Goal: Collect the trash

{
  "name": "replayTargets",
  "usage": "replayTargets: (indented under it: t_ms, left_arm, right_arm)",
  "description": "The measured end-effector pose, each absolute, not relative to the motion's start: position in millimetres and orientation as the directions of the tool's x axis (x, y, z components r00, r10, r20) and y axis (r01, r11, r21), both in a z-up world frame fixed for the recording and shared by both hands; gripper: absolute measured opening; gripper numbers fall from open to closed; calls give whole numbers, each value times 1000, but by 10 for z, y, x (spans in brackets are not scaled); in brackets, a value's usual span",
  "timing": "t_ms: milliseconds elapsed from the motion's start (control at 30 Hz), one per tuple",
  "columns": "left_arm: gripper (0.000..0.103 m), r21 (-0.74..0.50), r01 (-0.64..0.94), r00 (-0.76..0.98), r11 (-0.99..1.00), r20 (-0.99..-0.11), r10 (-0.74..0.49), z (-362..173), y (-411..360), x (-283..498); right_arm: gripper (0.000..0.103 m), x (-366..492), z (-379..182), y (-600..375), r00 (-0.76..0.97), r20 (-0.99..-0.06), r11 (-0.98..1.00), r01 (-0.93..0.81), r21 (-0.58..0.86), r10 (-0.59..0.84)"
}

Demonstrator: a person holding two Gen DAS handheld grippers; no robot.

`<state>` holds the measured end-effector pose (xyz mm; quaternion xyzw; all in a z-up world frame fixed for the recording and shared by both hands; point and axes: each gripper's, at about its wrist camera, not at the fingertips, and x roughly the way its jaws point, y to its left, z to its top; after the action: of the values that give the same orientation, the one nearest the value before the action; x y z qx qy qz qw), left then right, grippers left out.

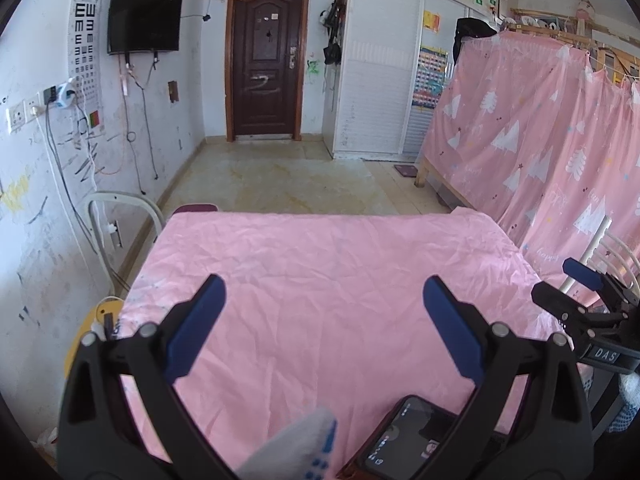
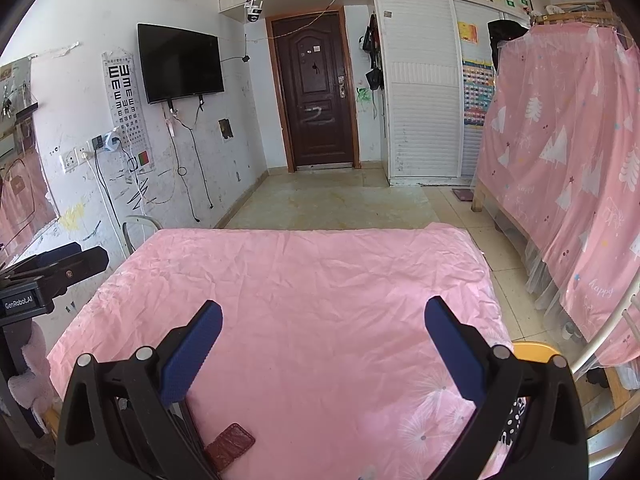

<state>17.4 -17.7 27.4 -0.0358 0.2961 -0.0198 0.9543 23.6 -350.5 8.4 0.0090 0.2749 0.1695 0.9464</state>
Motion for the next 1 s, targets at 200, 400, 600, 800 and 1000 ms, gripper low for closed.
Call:
replayTargets:
  t_ms: [200,400,600,800,1000]
  left_arm:
    - [95,-81,16,823,997,-565,-59,245,-173,177]
    - [95,-72,13,827,997,-560,-51,228,-168,185]
    - [95,-89,13,827,996,-560,-60,202,-151,183]
    - [95,-84,15,834,996,-549,-59,230,-161,163]
    - [95,-87,8,834,996,-549,-55,239,-142,178]
  right_arm:
    - [92,248,82,-3502,789,-520,942,-317,109,326]
    - [92,248,75,-3497,788,-523,942,-318,107,325]
    - [92,262,60,-3496,783,-530,941,-322,102,326]
    - [92,268,57,-3511,781,-532,941,-324,100,326]
    - [92,272,56,-3537,780,-533,940,-325,101,327]
